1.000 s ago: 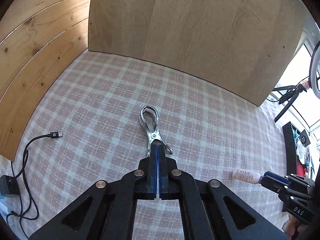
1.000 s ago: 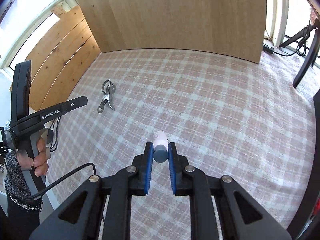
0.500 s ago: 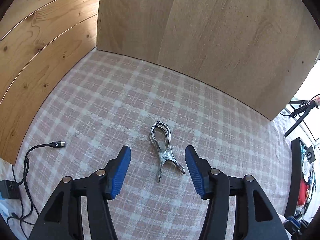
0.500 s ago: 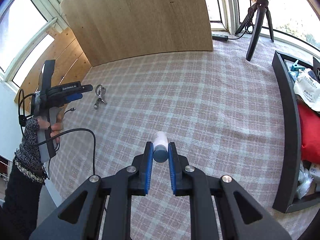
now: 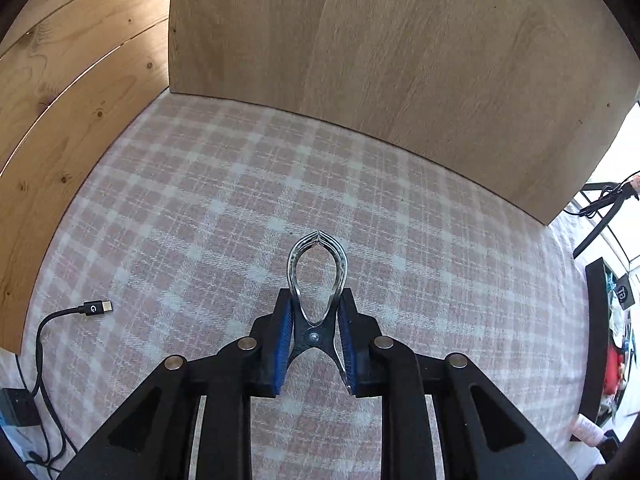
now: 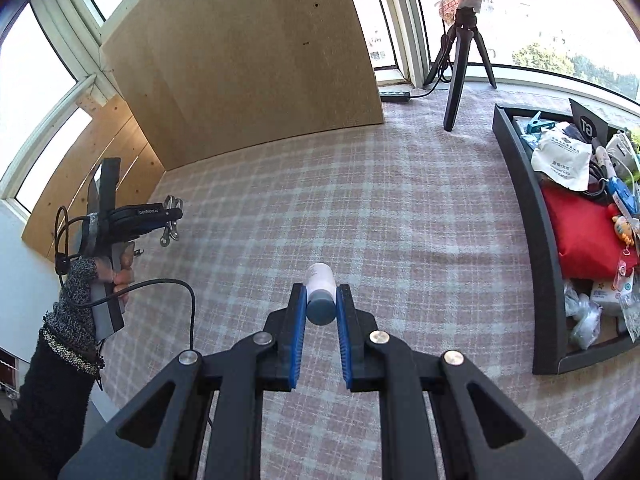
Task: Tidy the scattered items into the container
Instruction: 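Carry the silver clip and pink tube into the black tray and release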
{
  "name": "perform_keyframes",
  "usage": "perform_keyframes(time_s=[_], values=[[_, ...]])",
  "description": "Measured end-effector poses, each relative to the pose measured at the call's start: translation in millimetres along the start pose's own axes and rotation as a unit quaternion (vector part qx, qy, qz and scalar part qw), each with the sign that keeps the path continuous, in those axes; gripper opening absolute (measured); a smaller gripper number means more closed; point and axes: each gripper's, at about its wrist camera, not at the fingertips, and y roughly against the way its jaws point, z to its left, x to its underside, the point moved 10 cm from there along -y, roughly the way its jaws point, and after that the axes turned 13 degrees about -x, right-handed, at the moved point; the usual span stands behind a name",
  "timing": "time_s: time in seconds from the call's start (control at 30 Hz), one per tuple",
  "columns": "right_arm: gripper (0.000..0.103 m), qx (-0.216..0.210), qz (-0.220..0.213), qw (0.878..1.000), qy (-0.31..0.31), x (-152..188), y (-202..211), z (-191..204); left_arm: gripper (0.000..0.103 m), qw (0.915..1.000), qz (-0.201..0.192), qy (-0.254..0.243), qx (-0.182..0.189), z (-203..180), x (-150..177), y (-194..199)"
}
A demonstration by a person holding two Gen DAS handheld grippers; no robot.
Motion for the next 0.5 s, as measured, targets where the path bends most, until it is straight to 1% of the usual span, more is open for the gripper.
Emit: perform_keyframes(time_s=[0.07,0.13,0.2,0.27,0.3,0.4,0.5], values=[[0.015,-0.006,-0.008,1.000,-0.008,1.0,6.6,-2.1,0.021,0.9997,-0.015,-0.010,0.017,-4.8,8.4,22.7],[0.015,-0.012,-0.013,1.000,-0.013,0.9,14.3,-7.8,0.021,0.9989,-0.026,-0.026,0.030,-17.5,21.3,43.6],[0.015,-0.024,-0.013,1.000,-0.014,0.9,24.7,-15.7,0.021,0.9975,-0.033,-0.039,0.049,-38.4,36.4,64.0],[0.015,-0.028,-0.013,1.000,-0.005,-1.5,39.9,-27.5,0.021,0.9958,-0.040,-0.052,0.064,-65.3,49.9,86.9],[0.015,-0.028,-0.015,0.999,-0.001,-4.1,49.0,-35.6,0.021,0.9948,-0.044,-0.058,0.072,-85.3,56.5,101.5],[0.015,-0.034,-0.025,0.999,0.002,-14.0,80.9,-65.2,0.021,0.9908,-0.047,-0.078,0.100,-154.3,73.1,123.8],[0.015,-0.023,-0.039,0.999,0.008,-26.7,117.6,-102.6,0.021,0.9856,-0.049,-0.099,0.128,-218.9,92.1,160.5]])
